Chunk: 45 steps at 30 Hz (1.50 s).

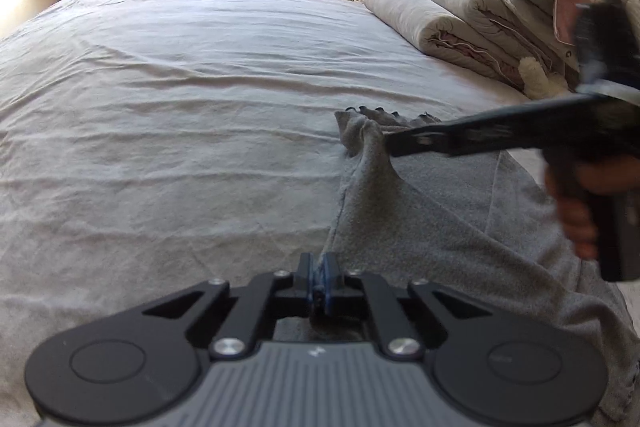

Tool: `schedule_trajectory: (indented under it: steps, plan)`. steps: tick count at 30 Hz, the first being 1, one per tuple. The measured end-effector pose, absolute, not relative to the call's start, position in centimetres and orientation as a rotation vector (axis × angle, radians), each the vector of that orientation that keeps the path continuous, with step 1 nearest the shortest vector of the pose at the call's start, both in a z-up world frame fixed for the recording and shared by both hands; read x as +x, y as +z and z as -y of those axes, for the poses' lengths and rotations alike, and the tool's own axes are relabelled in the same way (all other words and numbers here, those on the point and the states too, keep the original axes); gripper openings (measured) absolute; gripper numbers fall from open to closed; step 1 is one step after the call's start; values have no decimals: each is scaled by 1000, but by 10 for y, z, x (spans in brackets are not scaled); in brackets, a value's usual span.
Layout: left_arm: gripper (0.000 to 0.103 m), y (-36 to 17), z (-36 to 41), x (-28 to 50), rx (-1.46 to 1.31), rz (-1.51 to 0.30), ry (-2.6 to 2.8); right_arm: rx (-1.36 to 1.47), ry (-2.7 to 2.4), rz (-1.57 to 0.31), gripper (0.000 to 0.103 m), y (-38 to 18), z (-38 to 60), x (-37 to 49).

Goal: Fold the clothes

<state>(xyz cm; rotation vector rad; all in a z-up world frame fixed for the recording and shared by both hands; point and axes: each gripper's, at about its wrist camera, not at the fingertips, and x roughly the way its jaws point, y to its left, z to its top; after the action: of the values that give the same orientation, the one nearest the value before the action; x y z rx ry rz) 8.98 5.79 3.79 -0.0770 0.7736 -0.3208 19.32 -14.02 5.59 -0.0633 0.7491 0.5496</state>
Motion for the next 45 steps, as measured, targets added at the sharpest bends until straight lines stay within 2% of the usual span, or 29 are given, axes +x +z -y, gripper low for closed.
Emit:
schedule_trajectory:
  steps: [4, 5, 6, 7, 11, 12, 13, 14, 15, 16, 20, 22, 23, 24, 25, 26, 28, 29, 30, 36, 45]
  plan:
    - [5, 41, -65, 91, -100, -771, -331, -56, 557, -778, 40, 41, 134, 213]
    - [5, 42, -65, 92, -98, -773, -332, -58, 573, -780, 34, 39, 134, 214]
    - [5, 42, -66, 92, -96, -776, -334, -60, 590, -783, 24, 38, 135, 215]
    - [5, 42, -66, 92, -94, -776, -335, -57, 602, -785, 1, 37, 135, 216]
    - [5, 47, -72, 93, -132, -768, -330, -57, 594, -771, 1, 41, 137, 220]
    - [5, 48, -73, 94, -139, -769, -326, -63, 584, -756, 1, 43, 137, 220]
    - [5, 48, -74, 94, -145, -769, -327, -49, 580, -743, 9, 46, 139, 220]
    - [5, 49, -75, 93, -150, -770, -329, -35, 575, -729, 21, 48, 140, 221]
    - [6, 50, -76, 93, -160, -772, -331, -19, 575, -717, 28, 50, 142, 221]
    - [6, 51, -78, 94, -179, -775, -335, -2, 582, -706, 43, 52, 144, 221]
    - [8, 57, -87, 94, -253, -755, -356, 18, 627, -715, 46, 52, 144, 222]
    - [15, 55, -86, 94, -279, -754, -380, 5, 644, -732, 45, 48, 141, 222]
    - [23, 54, -85, 95, -283, -756, -390, 3, 647, -738, 45, 46, 140, 222]
    - [33, 51, -80, 95, -263, -764, -396, 7, 644, -742, 42, 44, 140, 222]
    - [36, 48, -74, 95, -241, -772, -399, 12, 641, -746, 27, 42, 140, 223]
    - [37, 44, -69, 95, -210, -782, -395, 14, 638, -753, 8, 40, 140, 224]
    - [32, 37, -59, 96, -158, -806, -380, -8, 630, -767, 7, 36, 137, 225]
    - [16, 34, -57, 97, -137, -821, -368, -18, 628, -769, 7, 35, 135, 225]
    - [10, 32, -56, 98, -121, -833, -356, -24, 628, -766, 7, 35, 133, 225]
    - [2, 34, -64, 100, -137, -834, -317, -104, 622, -747, 6, 36, 113, 231]
    - [0, 38, -75, 102, -153, -830, -259, -181, 622, -729, 4, 20, 85, 243]
